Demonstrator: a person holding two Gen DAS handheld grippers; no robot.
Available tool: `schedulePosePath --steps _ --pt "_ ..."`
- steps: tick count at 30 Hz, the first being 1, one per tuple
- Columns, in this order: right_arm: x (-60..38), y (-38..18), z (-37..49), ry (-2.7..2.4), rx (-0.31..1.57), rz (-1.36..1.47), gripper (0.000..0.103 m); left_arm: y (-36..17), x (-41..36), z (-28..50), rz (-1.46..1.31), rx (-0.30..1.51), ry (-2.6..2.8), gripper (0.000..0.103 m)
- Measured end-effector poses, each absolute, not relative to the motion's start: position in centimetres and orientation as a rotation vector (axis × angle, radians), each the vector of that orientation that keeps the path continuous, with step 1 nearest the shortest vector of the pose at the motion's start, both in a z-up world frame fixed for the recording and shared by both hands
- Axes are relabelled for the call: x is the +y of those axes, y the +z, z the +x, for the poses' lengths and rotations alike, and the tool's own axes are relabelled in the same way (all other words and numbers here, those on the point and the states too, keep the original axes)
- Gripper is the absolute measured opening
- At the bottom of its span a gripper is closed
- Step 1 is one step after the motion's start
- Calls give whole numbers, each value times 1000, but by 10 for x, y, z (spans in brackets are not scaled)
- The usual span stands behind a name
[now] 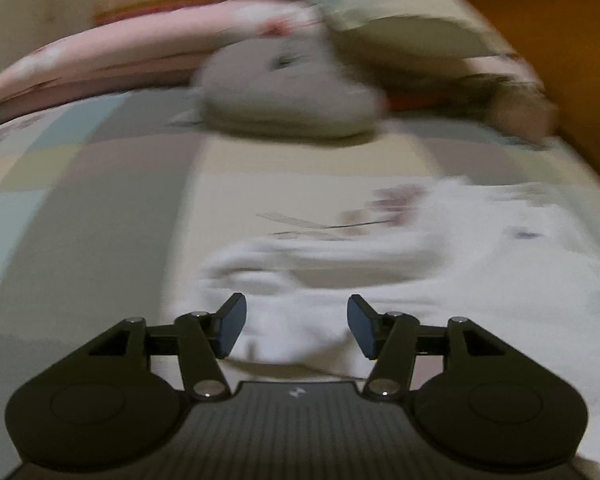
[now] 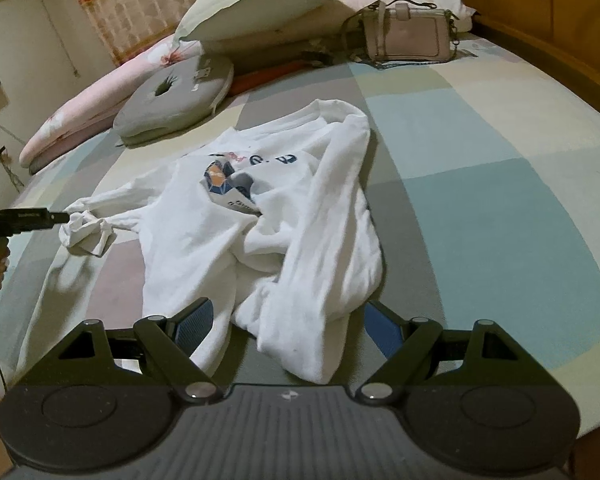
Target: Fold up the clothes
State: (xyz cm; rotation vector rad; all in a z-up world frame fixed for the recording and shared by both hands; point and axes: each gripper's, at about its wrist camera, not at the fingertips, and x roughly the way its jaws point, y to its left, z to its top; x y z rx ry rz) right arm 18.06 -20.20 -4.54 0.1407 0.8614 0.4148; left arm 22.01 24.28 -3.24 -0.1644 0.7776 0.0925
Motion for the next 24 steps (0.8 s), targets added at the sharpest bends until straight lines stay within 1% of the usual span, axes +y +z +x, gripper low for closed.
schedulePosePath --steps 2,4,7,11,12,16,21,24 --pt "-198 -46 181 420 864 132 86 -38 225 224 -207 787 -18 63" --pt "-196 -46 181 421 867 129 86 -49 209 233 -243 820 -106 63" --pt "-197 -47 178 415 870 127 86 -72 193 254 -234 843 -122 62" --pt "-202 -46 175 396 871 125 86 -96 190 270 -227 862 -75 62" --pt "-204 -46 174 391 871 127 86 -101 190 272 -214 864 -48 60" --pt "-210 -47 172 380 872 131 86 -98 202 252 -145 839 49 61" --pt "-206 -54 176 396 888 139 86 -93 234 225 -90 826 166 61" --pt "-201 -56 176 415 892 127 86 -95 253 216 -1 862 302 61"
